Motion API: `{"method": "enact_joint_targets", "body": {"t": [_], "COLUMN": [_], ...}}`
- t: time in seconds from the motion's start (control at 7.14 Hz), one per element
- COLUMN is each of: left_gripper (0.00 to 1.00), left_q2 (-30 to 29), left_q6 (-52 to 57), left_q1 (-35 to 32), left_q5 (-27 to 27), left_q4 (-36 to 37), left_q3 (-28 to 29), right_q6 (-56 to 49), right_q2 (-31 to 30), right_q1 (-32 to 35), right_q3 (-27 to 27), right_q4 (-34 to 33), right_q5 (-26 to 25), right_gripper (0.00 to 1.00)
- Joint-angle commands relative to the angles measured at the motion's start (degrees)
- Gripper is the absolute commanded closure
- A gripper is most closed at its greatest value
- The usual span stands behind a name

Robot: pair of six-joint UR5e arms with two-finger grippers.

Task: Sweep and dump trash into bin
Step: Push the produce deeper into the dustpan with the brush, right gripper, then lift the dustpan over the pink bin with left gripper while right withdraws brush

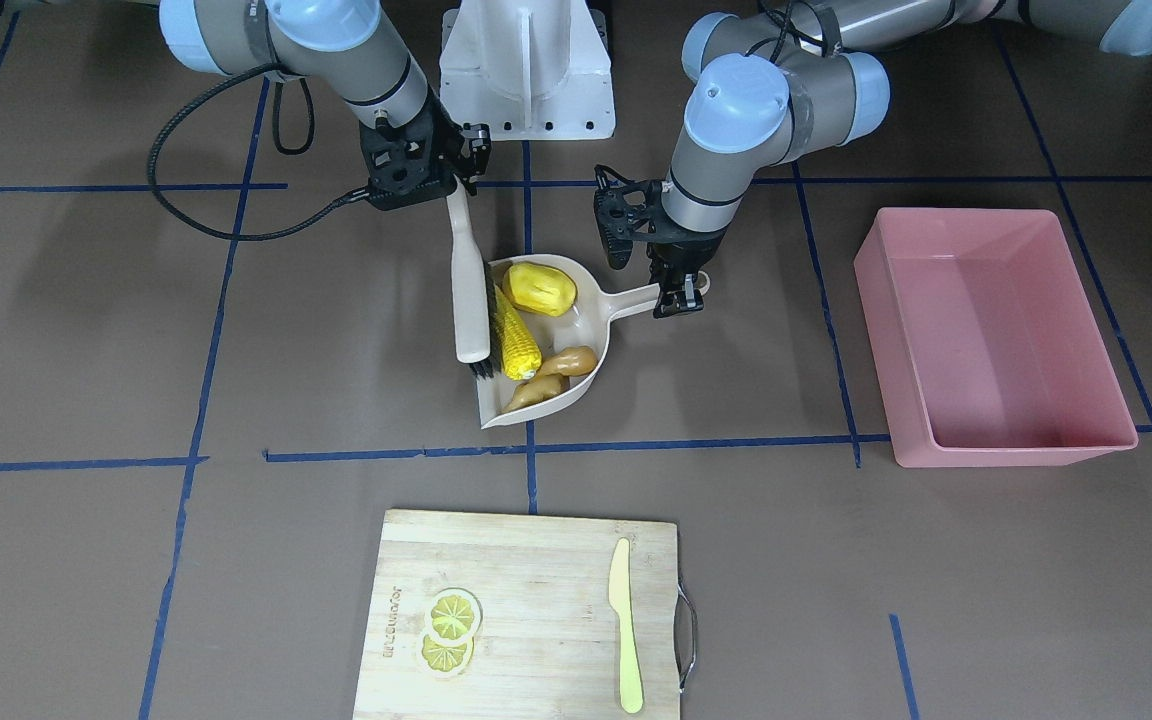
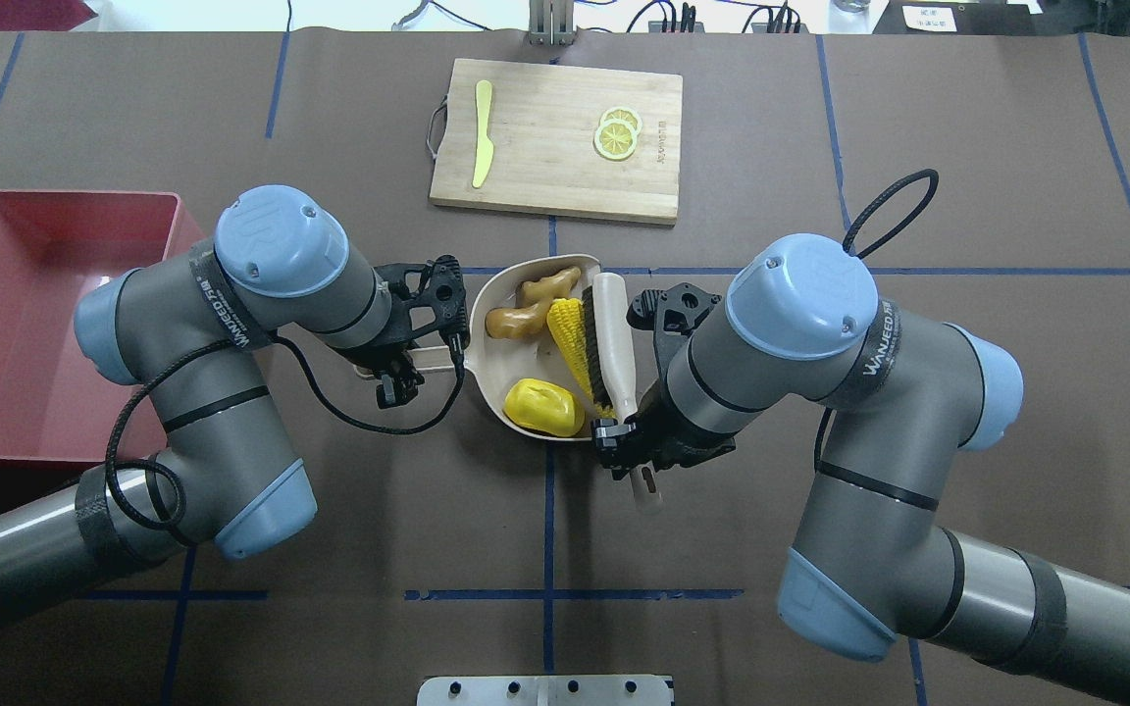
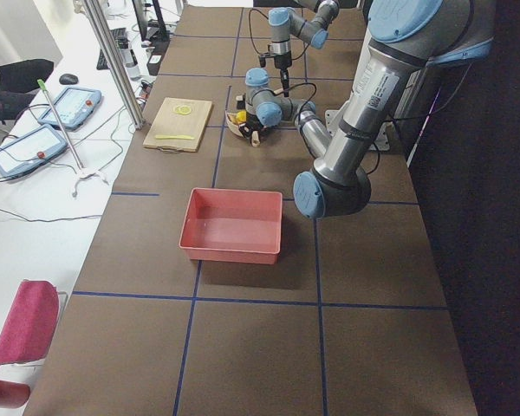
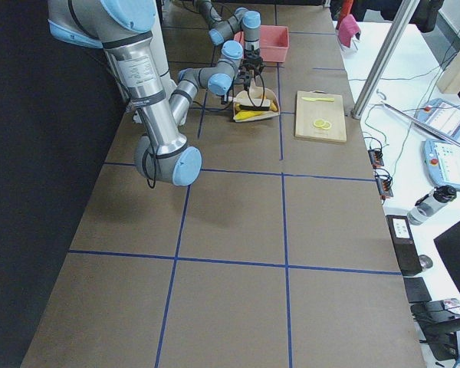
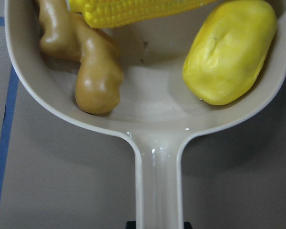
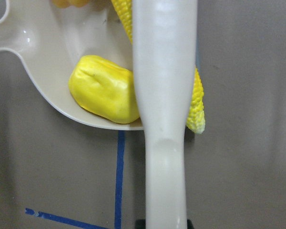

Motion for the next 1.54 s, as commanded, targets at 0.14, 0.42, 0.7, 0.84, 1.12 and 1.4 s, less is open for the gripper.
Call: {"method": "enact_joint_targets", "body": {"t": [0.14, 0.42, 0.7, 0.84, 1.12, 1.4], "left_gripper": [0.93, 0.93, 0.93, 0.94, 0.94, 0.94], "left_q2": [0.55, 0.73, 0.99, 1.95, 6.77, 11.52], "left_q6": [-4.31, -5.19, -5.45, -5.45, -5.28, -4.84], "left_q1": [0.00, -0.09, -2.53, -5.77, -11.48, -19.82], "left_q5": [-0.10, -0.10, -3.06, -7.61, -11.77, -17.55], "left_q4": [-7.69, -8.47, -8.30, -7.87, -7.78, -7.78], "left_q3": [2.45, 2.10, 0.52, -1.14, -5.44, -7.74], "right_q6": [0.06, 0.15, 0.06, -0.03, -1.78, -6.41], "right_q2": [0.11, -0.94, -6.01, -9.18, -15.77, -22.80], "right_q1": [1.91, 8.56, 13.94, 15.96, 18.52, 19.23], "right_q3": [0.53, 4.37, 11.23, 11.60, 12.57, 14.32], "right_q4": [-0.15, -1.89, -9.36, -9.38, -9.29, -8.77], "right_q5": [1.98, 7.59, 7.71, 7.27, 4.92, 2.35], "right_gripper": [1.00, 1.00, 0.99, 0.99, 0.99, 0.99]}}
